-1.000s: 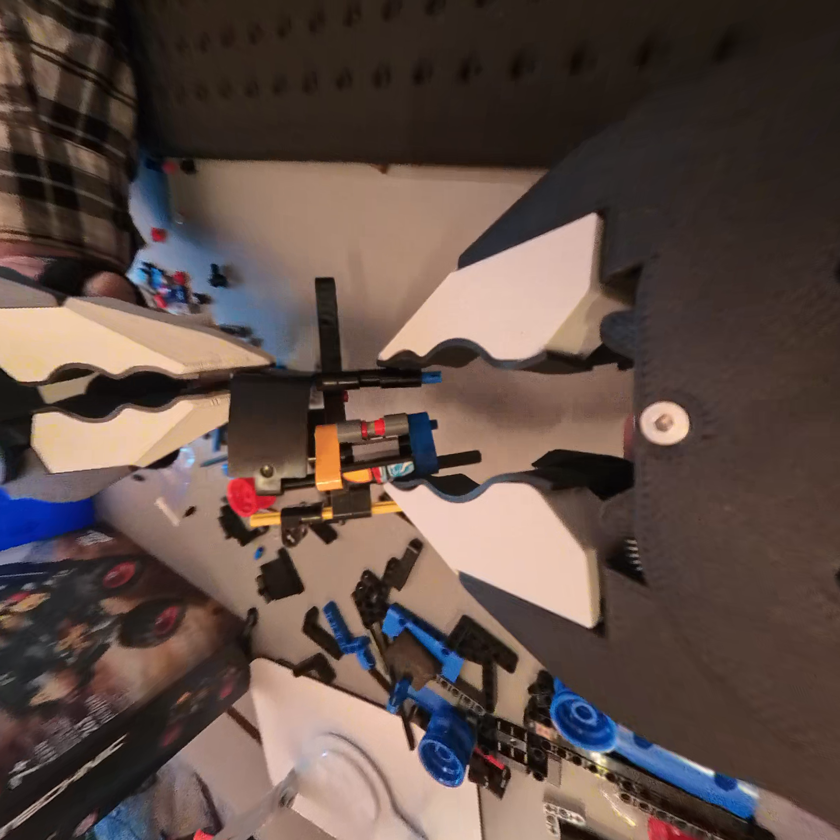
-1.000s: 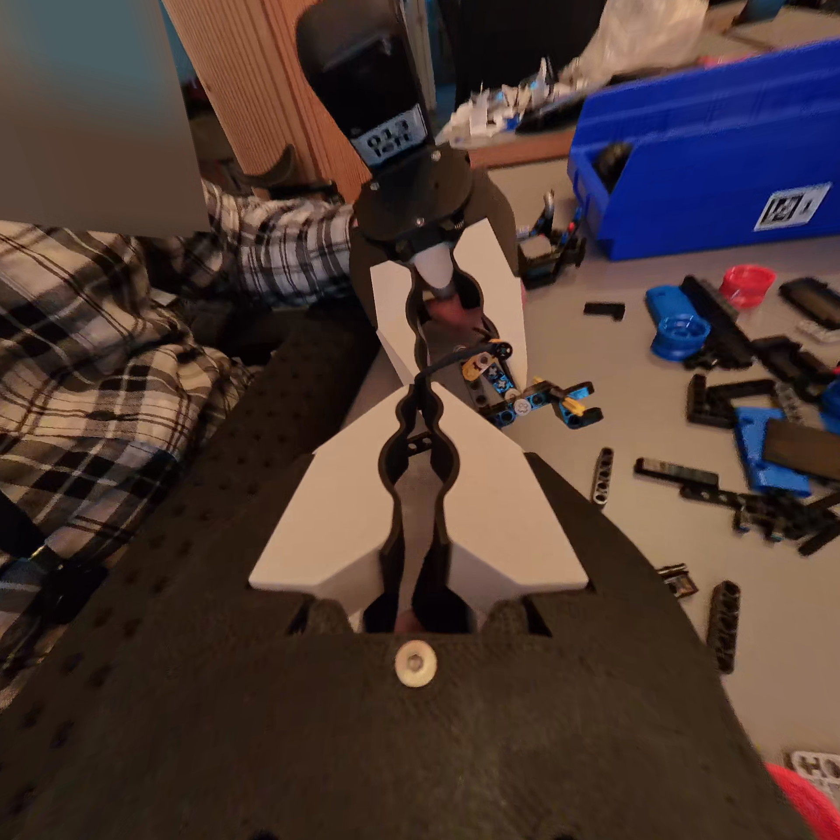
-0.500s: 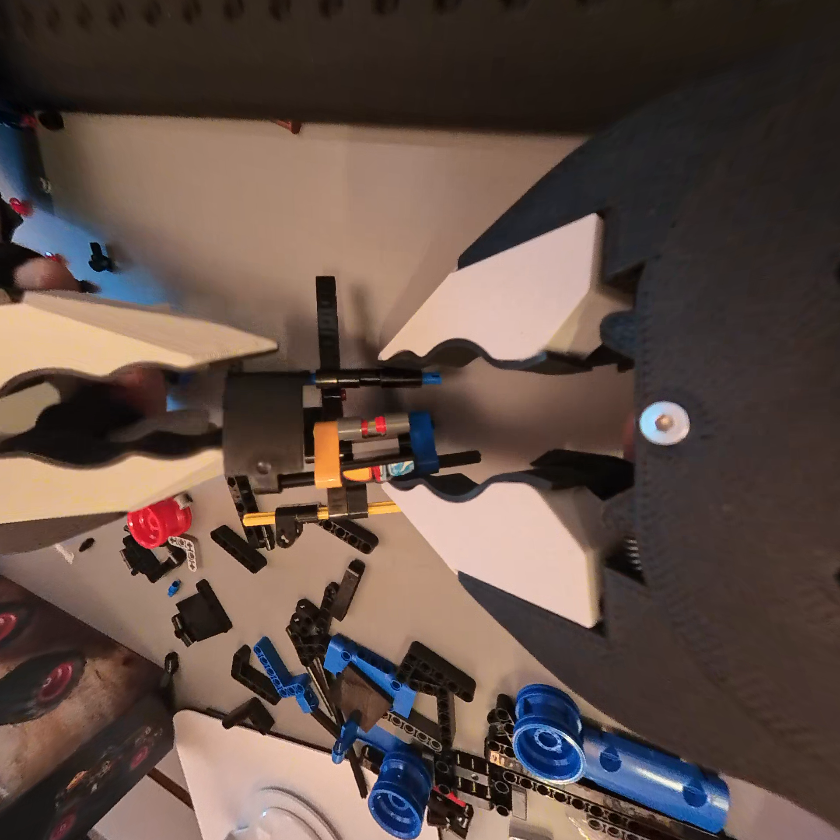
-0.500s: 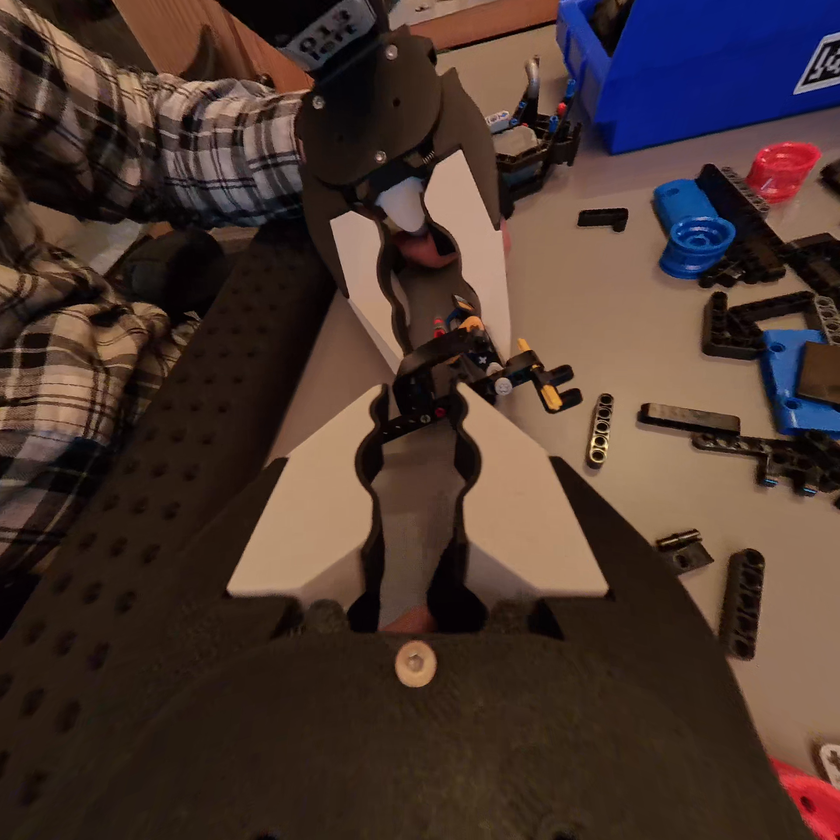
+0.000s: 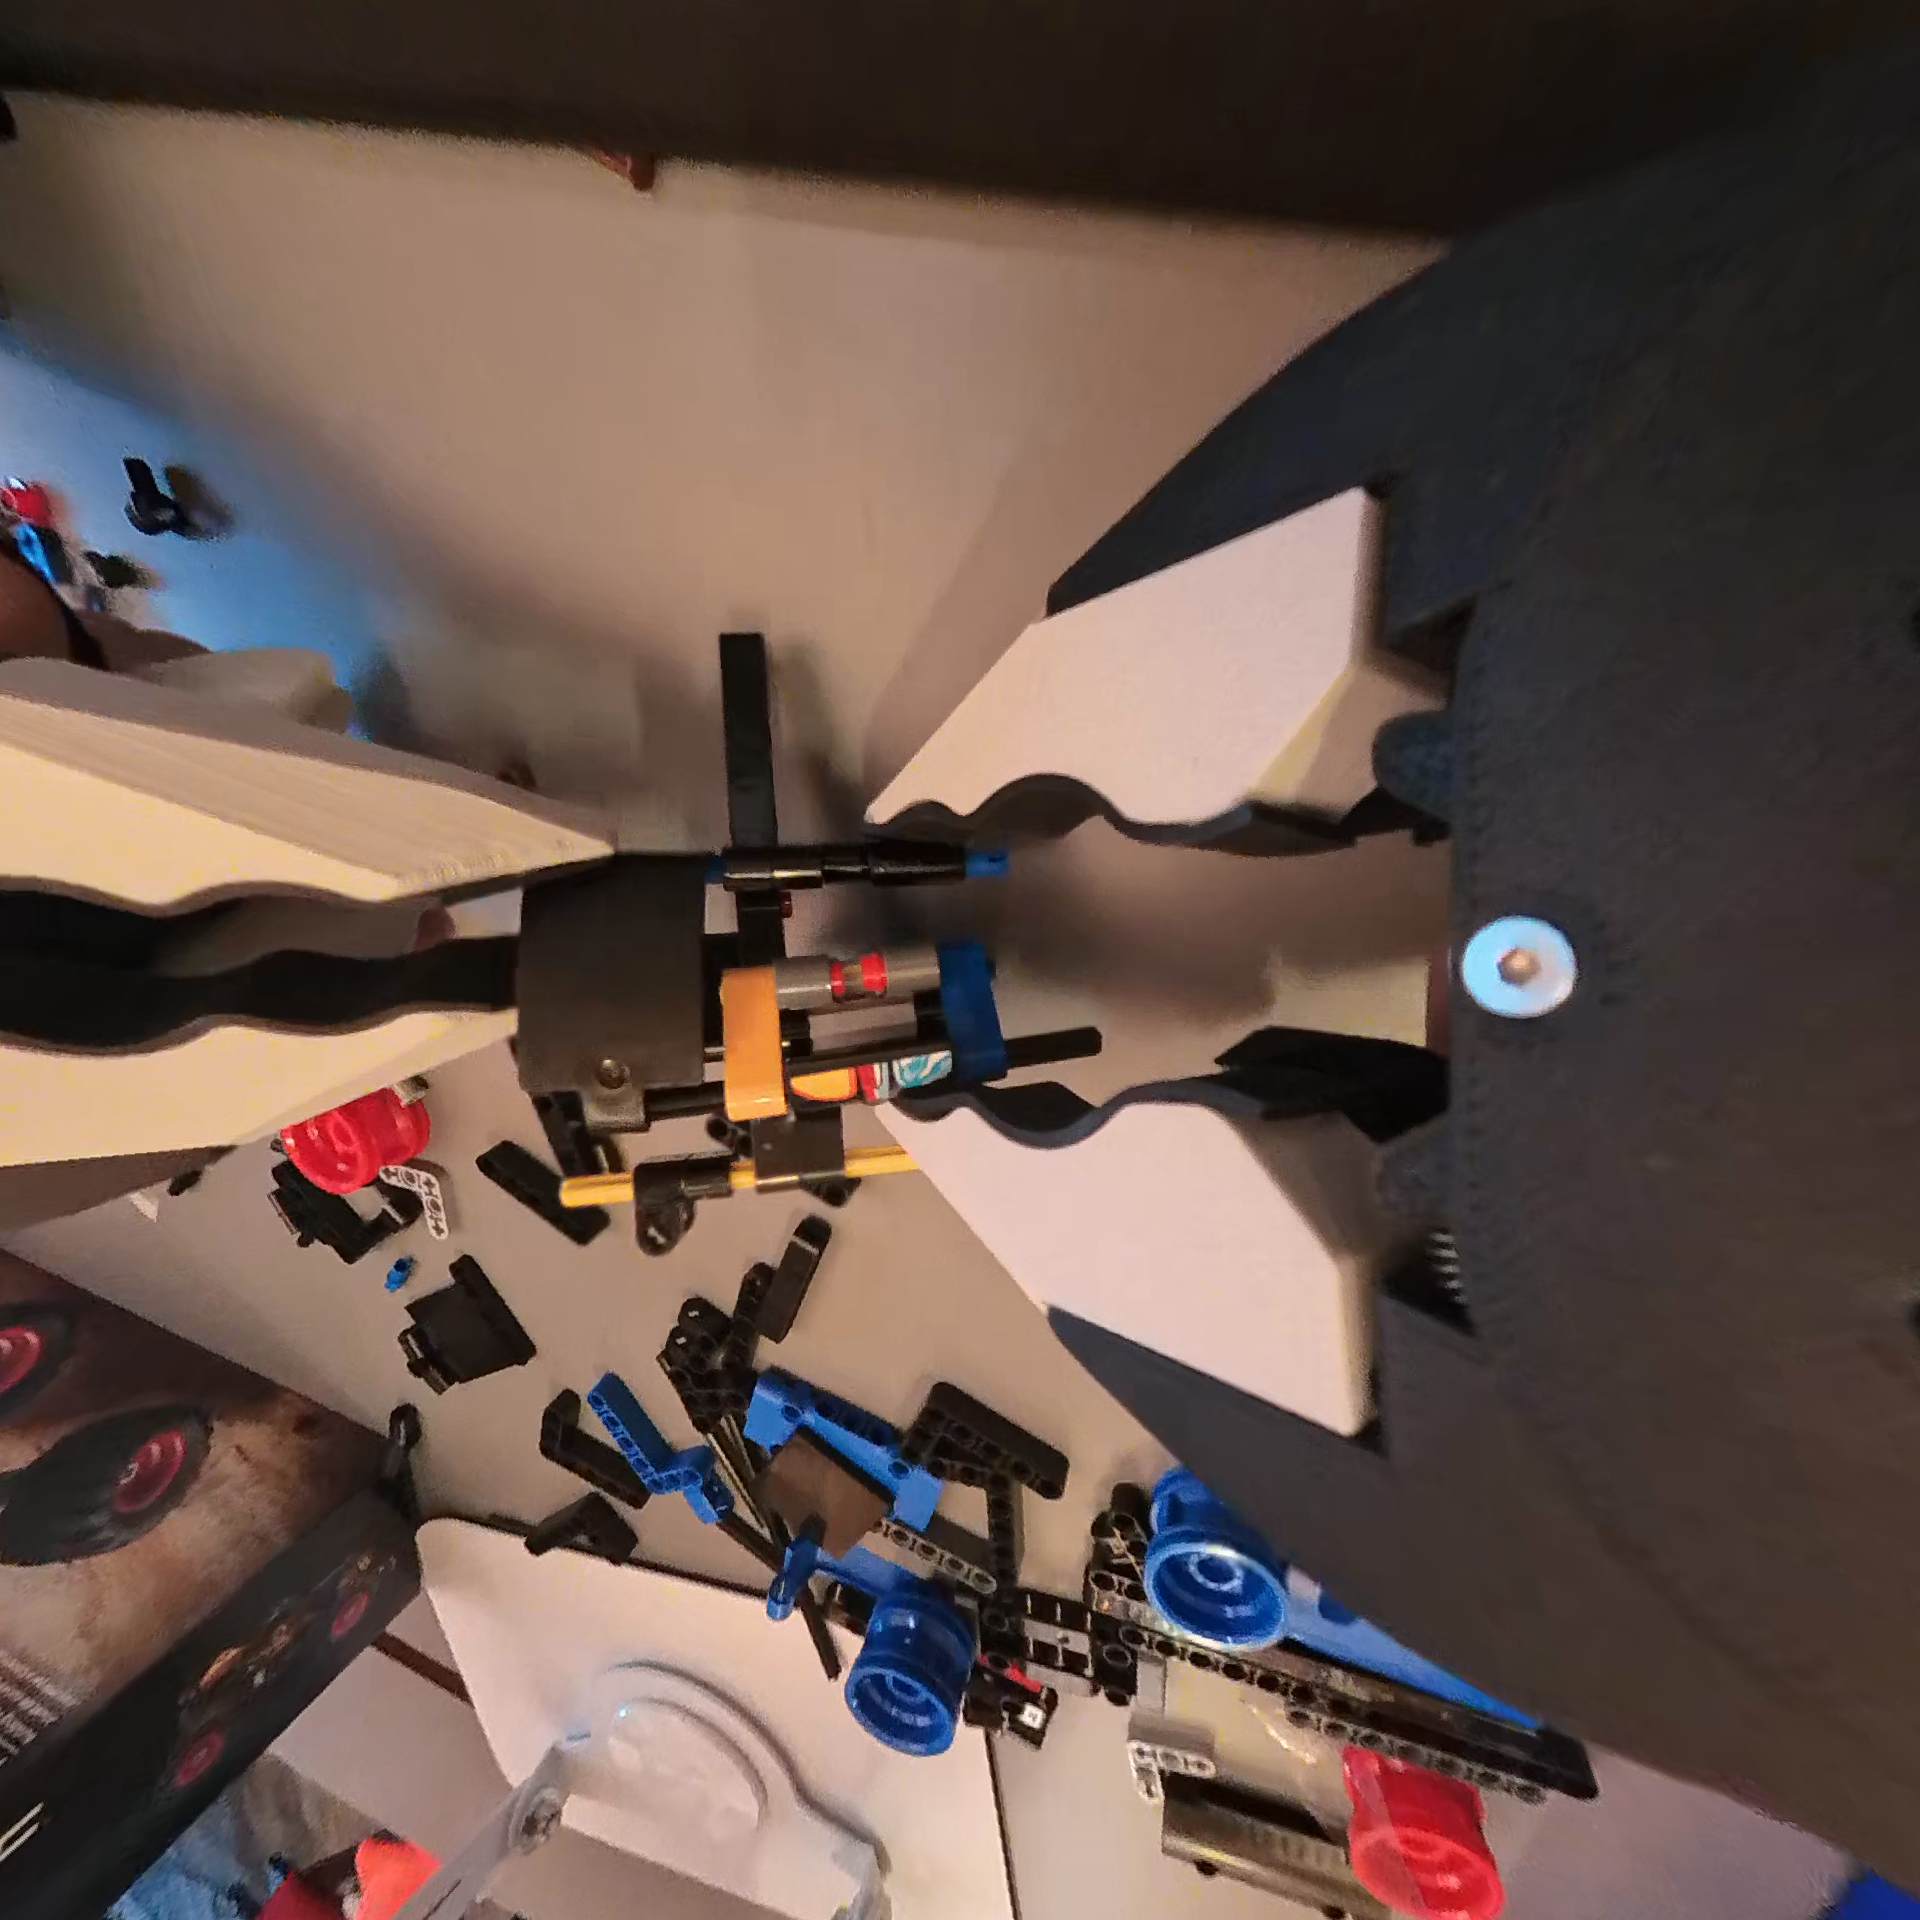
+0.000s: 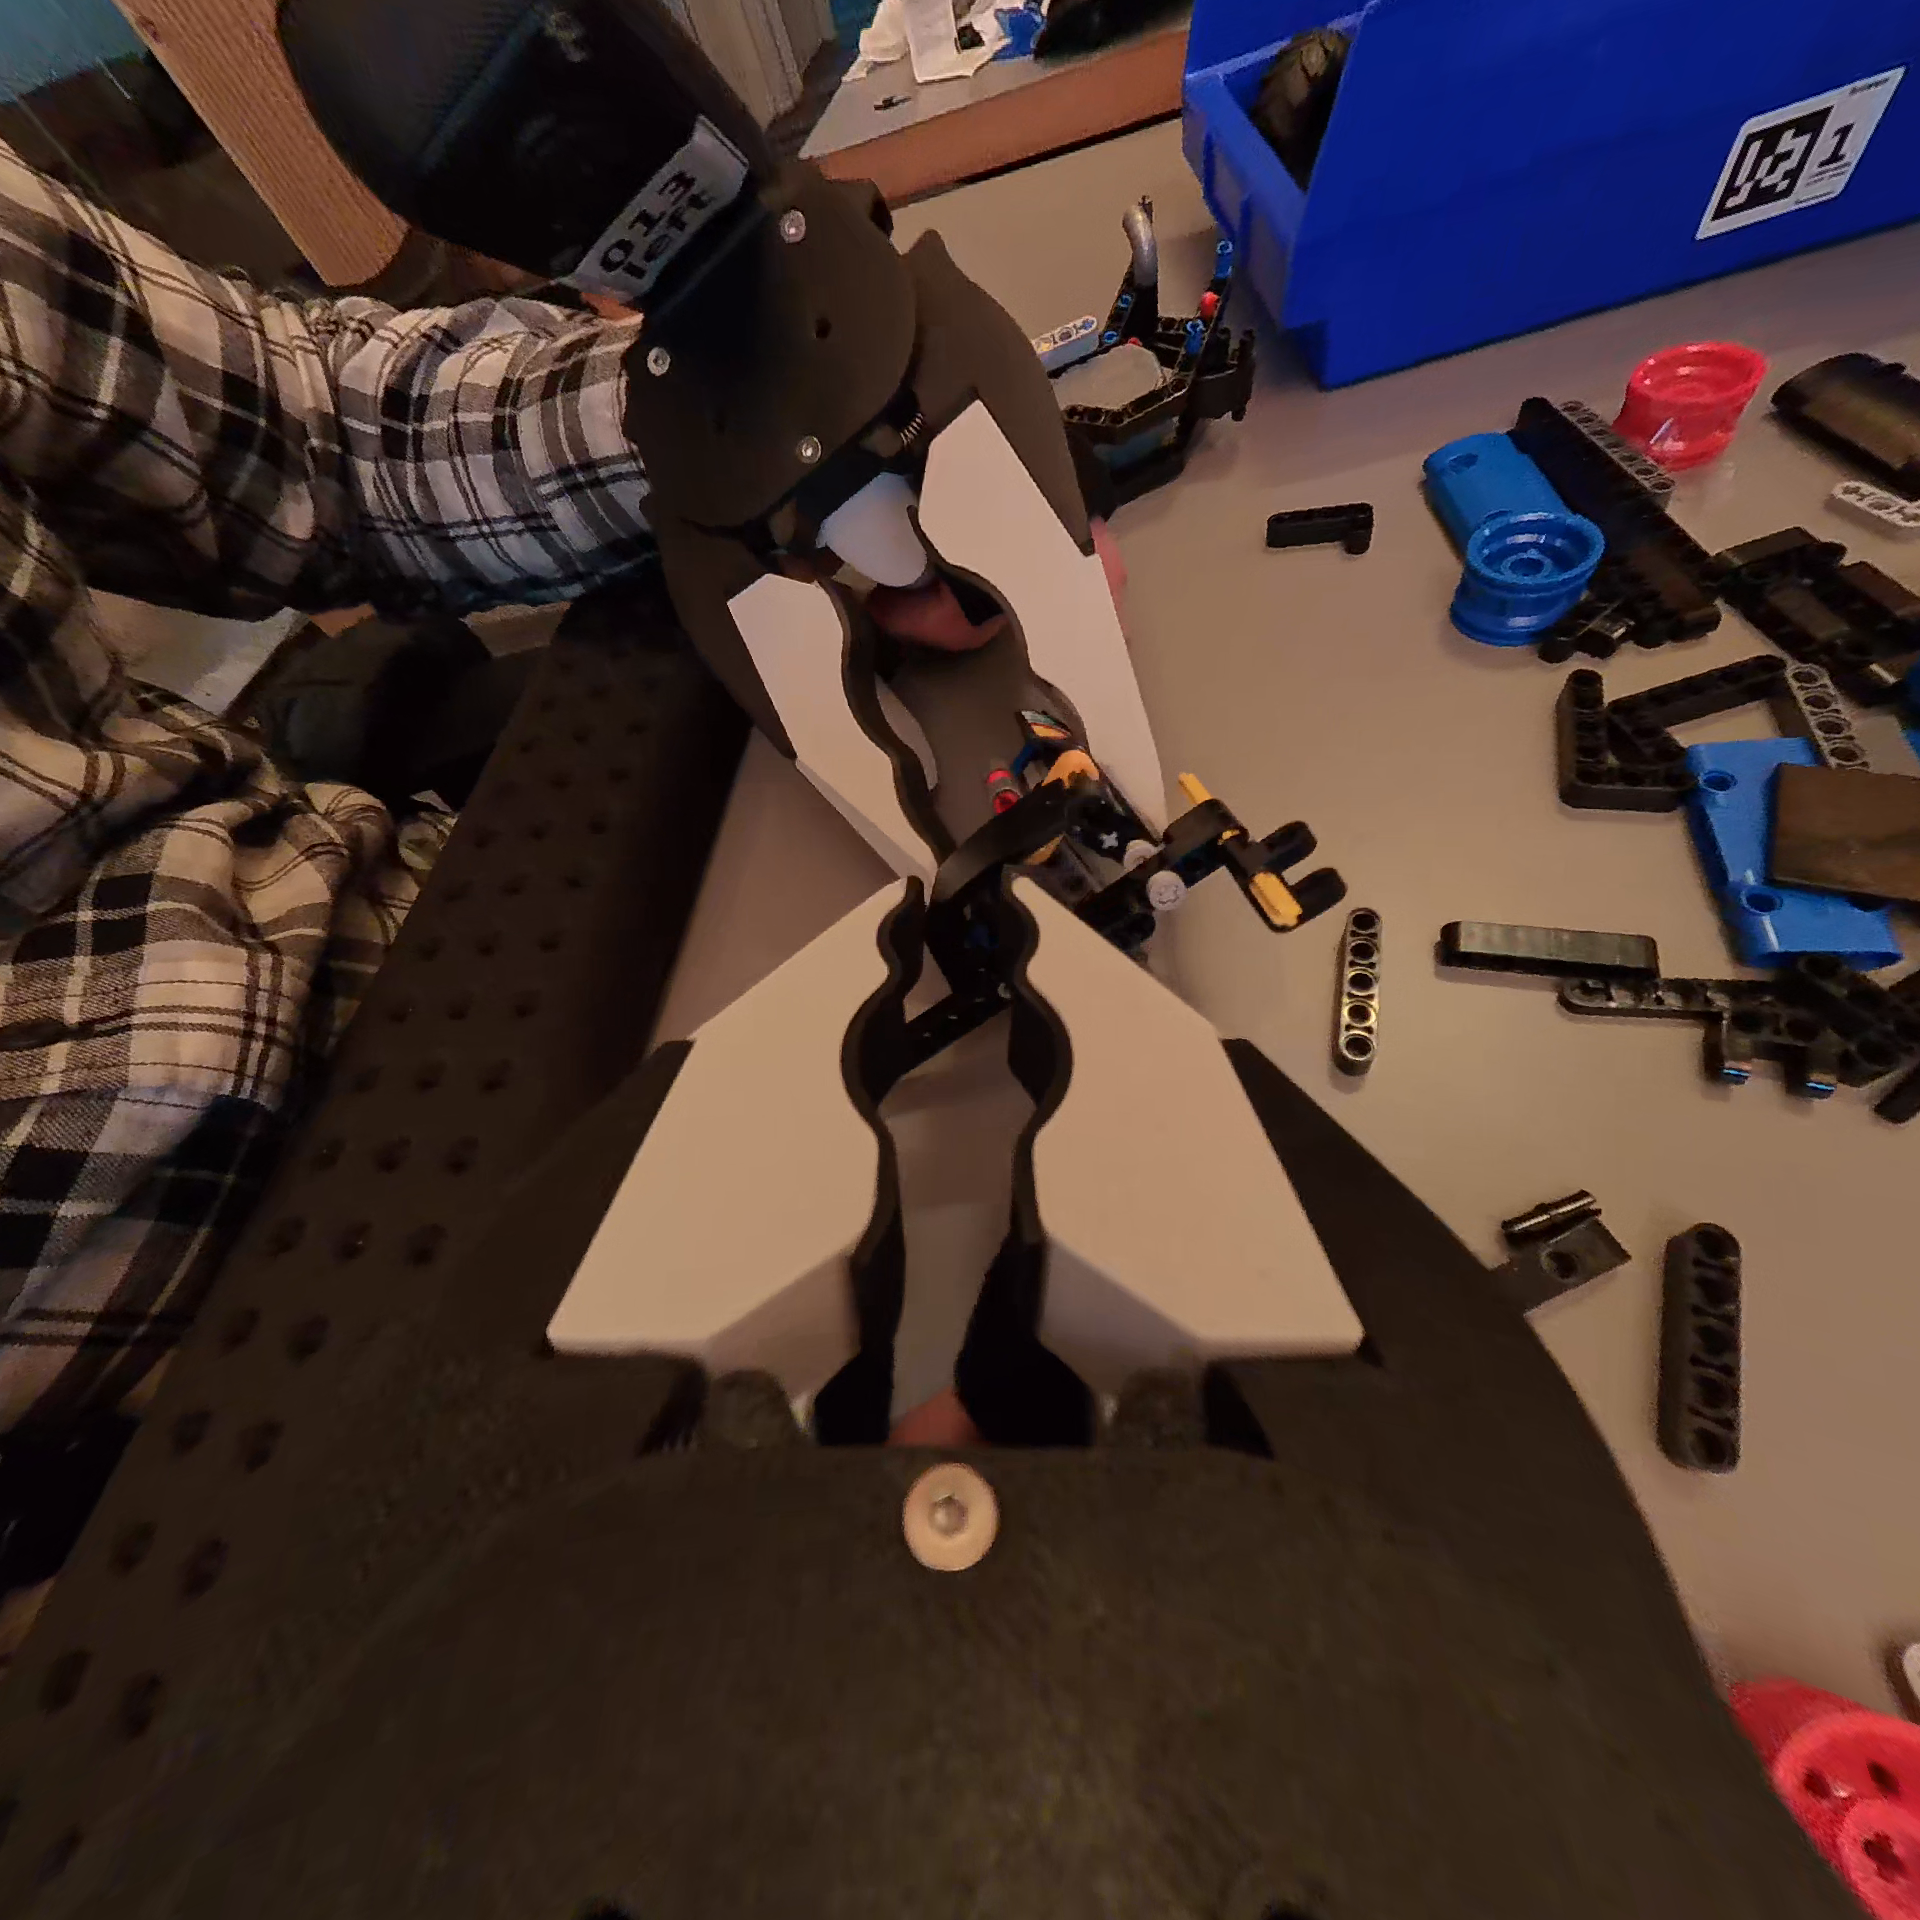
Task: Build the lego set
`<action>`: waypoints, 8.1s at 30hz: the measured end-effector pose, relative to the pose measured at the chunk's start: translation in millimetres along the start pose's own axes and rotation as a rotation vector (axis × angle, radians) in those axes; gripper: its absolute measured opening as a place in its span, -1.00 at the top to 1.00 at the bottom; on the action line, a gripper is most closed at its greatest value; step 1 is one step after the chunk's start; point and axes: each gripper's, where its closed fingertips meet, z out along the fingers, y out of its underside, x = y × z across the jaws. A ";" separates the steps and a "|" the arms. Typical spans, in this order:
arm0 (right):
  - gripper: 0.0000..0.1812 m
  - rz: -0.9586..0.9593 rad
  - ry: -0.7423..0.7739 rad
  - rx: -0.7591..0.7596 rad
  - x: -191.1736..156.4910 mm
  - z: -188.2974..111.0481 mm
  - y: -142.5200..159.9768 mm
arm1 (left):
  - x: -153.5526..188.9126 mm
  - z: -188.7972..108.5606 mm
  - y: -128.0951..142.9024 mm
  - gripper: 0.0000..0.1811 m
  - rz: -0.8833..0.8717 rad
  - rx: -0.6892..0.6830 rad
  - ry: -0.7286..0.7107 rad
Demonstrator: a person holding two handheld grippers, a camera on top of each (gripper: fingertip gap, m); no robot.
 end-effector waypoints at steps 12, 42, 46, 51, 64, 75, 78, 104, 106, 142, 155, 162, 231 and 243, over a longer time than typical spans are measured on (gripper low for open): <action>0.78 0.031 -0.005 0.018 1.2 -3.3 -5.2 | -1.6 0.6 -3.7 0.54 0.119 -0.018 -0.082; 0.94 0.036 0.076 -0.068 27.5 -8.8 11.7 | -8.5 6.6 -2.6 0.55 -0.281 -0.020 0.125; 0.95 0.056 0.068 -0.045 27.9 -8.6 7.6 | -7.8 5.9 -4.1 0.55 -0.359 -0.001 0.172; 0.96 0.121 0.039 -0.011 29.5 -6.8 4.7 | -7.7 5.6 -3.2 0.54 -0.420 0.018 0.217; 0.96 0.232 0.007 0.002 30.6 -3.1 -1.1 | -8.9 2.0 -0.9 0.55 -0.503 0.021 0.313; 0.96 0.320 -0.024 0.049 33.2 -9.5 -9.4 | -11.5 0.6 -9.4 0.55 -0.609 0.071 0.411; 0.97 0.319 -0.030 0.056 32.0 -12.1 -11.7 | -10.0 1.9 -7.4 0.56 -0.608 0.052 0.420; 0.99 0.240 0.067 0.013 44.5 -9.0 -3.0 | -11.9 8.3 -1.5 0.55 -0.579 0.006 0.379; 0.99 0.240 0.067 0.016 44.7 -9.0 -3.3 | -13.7 9.7 -1.4 0.53 -0.576 0.005 0.360; 1.00 0.270 0.052 0.095 47.7 1.2 -18.0 | -32.1 -15.6 -6.0 0.39 0.190 -0.145 -0.436; 1.00 0.289 0.033 0.092 51.2 8.2 -25.1 | -48.1 14.7 13.6 0.66 0.267 -0.300 -0.442; 1.00 0.253 0.078 0.061 63.4 0.3 -22.3 | -61.2 21.4 10.6 0.82 0.219 -0.277 -0.404; 1.00 0.001 0.095 -0.023 76.5 3.7 -8.7 | -58.2 17.1 0.8 0.96 -0.303 -0.011 0.041; 1.00 -0.064 0.098 -0.133 70.9 8.8 -2.2 | -53.6 20.1 2.8 0.97 -0.137 -0.084 0.014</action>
